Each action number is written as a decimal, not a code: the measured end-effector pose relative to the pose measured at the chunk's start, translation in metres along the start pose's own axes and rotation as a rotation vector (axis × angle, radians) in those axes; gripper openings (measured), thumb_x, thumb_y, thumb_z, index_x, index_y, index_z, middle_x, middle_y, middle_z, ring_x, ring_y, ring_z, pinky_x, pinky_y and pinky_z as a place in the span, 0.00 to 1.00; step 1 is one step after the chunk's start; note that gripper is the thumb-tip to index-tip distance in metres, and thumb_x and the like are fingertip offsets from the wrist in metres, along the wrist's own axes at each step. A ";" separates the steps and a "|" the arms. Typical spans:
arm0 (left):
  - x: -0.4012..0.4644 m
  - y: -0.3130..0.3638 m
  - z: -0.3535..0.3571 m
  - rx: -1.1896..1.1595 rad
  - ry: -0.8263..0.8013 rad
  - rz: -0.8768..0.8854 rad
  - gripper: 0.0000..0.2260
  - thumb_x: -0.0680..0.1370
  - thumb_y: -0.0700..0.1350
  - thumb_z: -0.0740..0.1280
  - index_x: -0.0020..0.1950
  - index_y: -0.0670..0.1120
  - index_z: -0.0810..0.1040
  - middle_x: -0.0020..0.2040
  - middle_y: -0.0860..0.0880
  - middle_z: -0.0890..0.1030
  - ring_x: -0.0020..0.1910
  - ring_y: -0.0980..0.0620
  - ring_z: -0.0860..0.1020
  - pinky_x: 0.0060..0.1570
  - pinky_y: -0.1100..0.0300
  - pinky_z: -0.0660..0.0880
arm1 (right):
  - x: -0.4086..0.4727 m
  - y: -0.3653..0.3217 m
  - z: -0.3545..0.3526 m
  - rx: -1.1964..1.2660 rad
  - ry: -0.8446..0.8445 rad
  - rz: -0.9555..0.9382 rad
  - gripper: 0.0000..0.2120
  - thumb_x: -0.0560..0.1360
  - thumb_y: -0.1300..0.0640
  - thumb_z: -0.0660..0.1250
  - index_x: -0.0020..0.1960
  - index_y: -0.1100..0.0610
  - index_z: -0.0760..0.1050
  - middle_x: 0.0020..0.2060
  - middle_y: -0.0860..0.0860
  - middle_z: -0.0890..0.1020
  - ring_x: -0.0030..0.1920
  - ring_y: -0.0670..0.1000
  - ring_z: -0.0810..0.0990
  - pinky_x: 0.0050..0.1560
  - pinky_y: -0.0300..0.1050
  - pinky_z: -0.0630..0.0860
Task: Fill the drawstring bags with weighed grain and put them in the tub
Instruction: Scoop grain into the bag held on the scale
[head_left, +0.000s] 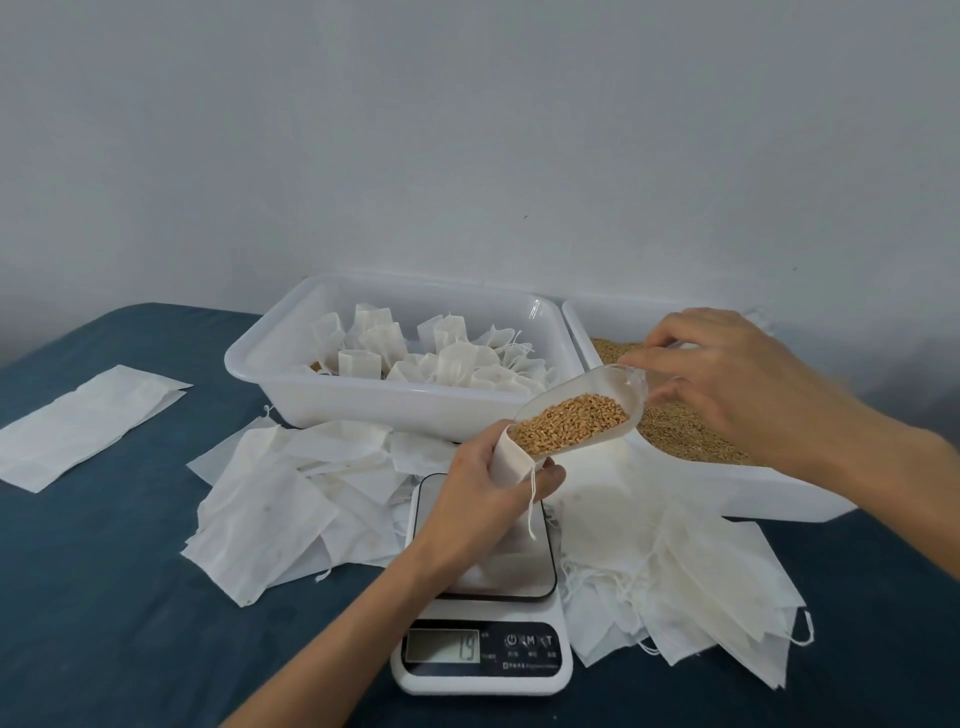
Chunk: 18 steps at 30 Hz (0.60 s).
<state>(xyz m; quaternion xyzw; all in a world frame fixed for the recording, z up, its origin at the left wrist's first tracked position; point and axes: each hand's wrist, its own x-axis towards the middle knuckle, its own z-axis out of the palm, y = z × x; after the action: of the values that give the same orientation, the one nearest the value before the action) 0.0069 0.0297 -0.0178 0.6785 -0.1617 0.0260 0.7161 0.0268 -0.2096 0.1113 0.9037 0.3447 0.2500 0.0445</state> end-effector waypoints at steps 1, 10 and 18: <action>0.000 0.000 0.000 0.002 0.002 -0.002 0.08 0.77 0.41 0.77 0.52 0.53 0.83 0.45 0.56 0.86 0.44 0.63 0.82 0.44 0.75 0.73 | -0.001 0.000 0.000 0.003 0.000 0.000 0.19 0.68 0.67 0.79 0.58 0.56 0.84 0.45 0.52 0.81 0.46 0.56 0.80 0.56 0.46 0.69; 0.001 -0.002 0.000 0.011 0.003 -0.005 0.09 0.77 0.42 0.77 0.51 0.55 0.83 0.46 0.57 0.86 0.45 0.63 0.82 0.44 0.76 0.73 | -0.002 -0.003 -0.001 0.007 -0.009 0.003 0.19 0.69 0.65 0.78 0.58 0.58 0.84 0.45 0.53 0.82 0.46 0.57 0.81 0.55 0.48 0.70; 0.002 -0.004 -0.001 0.000 0.006 -0.012 0.09 0.77 0.43 0.77 0.53 0.55 0.83 0.49 0.54 0.87 0.48 0.60 0.83 0.46 0.74 0.74 | -0.002 -0.005 -0.003 0.042 -0.018 0.022 0.18 0.71 0.66 0.77 0.60 0.58 0.84 0.46 0.53 0.81 0.47 0.57 0.80 0.56 0.47 0.70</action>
<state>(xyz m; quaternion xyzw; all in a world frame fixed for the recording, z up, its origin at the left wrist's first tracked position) 0.0102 0.0295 -0.0207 0.6794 -0.1555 0.0240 0.7167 0.0215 -0.2071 0.1119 0.9104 0.3394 0.2351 0.0257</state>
